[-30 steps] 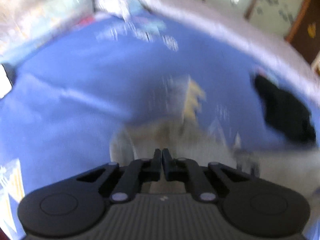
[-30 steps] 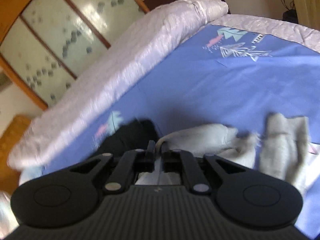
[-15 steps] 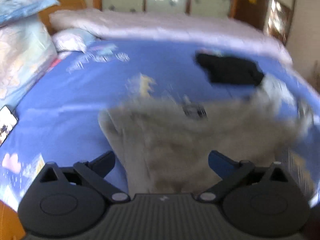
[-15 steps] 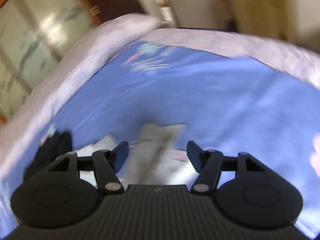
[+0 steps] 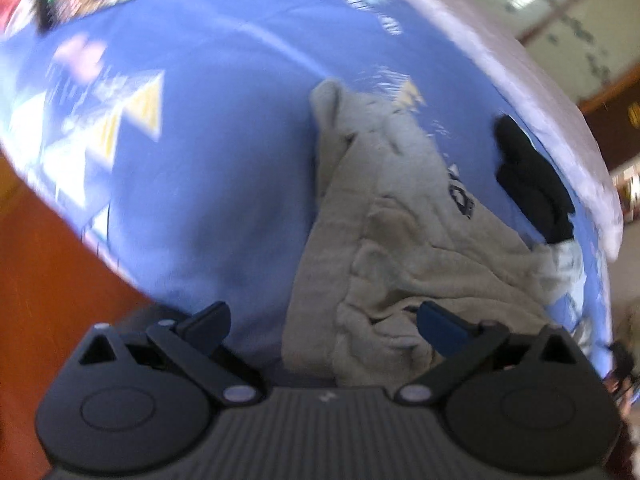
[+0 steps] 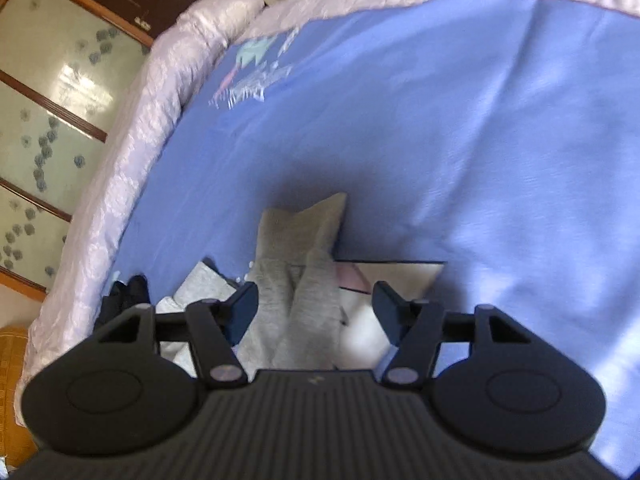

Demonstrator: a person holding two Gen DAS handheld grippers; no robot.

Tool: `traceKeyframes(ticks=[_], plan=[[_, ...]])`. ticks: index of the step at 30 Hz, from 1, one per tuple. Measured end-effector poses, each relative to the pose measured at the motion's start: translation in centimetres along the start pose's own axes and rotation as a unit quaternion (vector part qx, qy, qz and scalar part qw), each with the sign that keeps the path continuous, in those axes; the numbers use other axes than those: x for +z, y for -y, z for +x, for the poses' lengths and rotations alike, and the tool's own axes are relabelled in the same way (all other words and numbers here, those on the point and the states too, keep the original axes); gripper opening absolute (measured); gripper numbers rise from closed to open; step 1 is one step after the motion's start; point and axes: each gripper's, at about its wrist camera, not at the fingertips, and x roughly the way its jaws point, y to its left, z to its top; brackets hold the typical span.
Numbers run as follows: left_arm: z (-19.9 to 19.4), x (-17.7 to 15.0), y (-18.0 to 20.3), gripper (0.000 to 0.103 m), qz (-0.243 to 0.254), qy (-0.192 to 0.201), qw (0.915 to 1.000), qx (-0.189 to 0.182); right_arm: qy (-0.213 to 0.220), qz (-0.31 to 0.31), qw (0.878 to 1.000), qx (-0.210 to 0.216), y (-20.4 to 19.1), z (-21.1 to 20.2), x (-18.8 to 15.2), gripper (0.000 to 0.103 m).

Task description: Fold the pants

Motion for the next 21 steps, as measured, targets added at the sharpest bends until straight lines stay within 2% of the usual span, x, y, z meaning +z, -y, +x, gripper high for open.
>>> traceKeyframes(ticks=[1, 2, 4, 7, 10, 14, 18, 21], plan=[[0.3, -0.2, -0.6, 0.103, -0.024, -0.005, 0.9997, -0.005, -0.012, -0.003, 1.0, -0.002, -0.2, 0.8, 0.0, 0.015], [0.5, -0.4, -1.3, 0.103, -0.045, -0.01, 0.9989, -0.012, -0.022, -0.006, 1.0, -0.01, -0.3, 1.2, 0.0, 0.007], [1.6, -0.7, -2.3, 0.103, -0.085, -0.029, 0.9954, -0.035, -0.008, -0.007, 1.0, -0.024, -0.8, 0.5, -0.1, 0.007], [2.9, -0.7, -3.2, 0.103, -0.128, -0.053, 0.9887, -0.057, 0.042, -0.023, 0.999, 0.0, -1.5, -2.7, 0.4, 0.007], [3.8, -0.6, -2.7, 0.103, -0.133, -0.068, 0.9849, -0.088, 0.091, -0.022, 0.995, 0.03, -1.0, -7.3, 1.7, 0.006], [4.3, -1.5, -1.8, 0.103, -0.121, -0.091, 0.9824, -0.109, 0.153, 0.026, 0.983, 0.093, 1.9, -13.5, 3.2, 0.006], [5.2, -2.7, -2.0, 0.103, -0.142, -0.117, 0.9737, -0.134, 0.166, 0.038, 0.981, 0.095, 4.1, -16.6, 3.2, 0.006], [6.0, -2.7, -1.3, 0.103, -0.137, -0.124, 0.973, -0.138, 0.165, 0.053, 0.981, 0.086, 5.6, -17.5, 3.2, 0.006]])
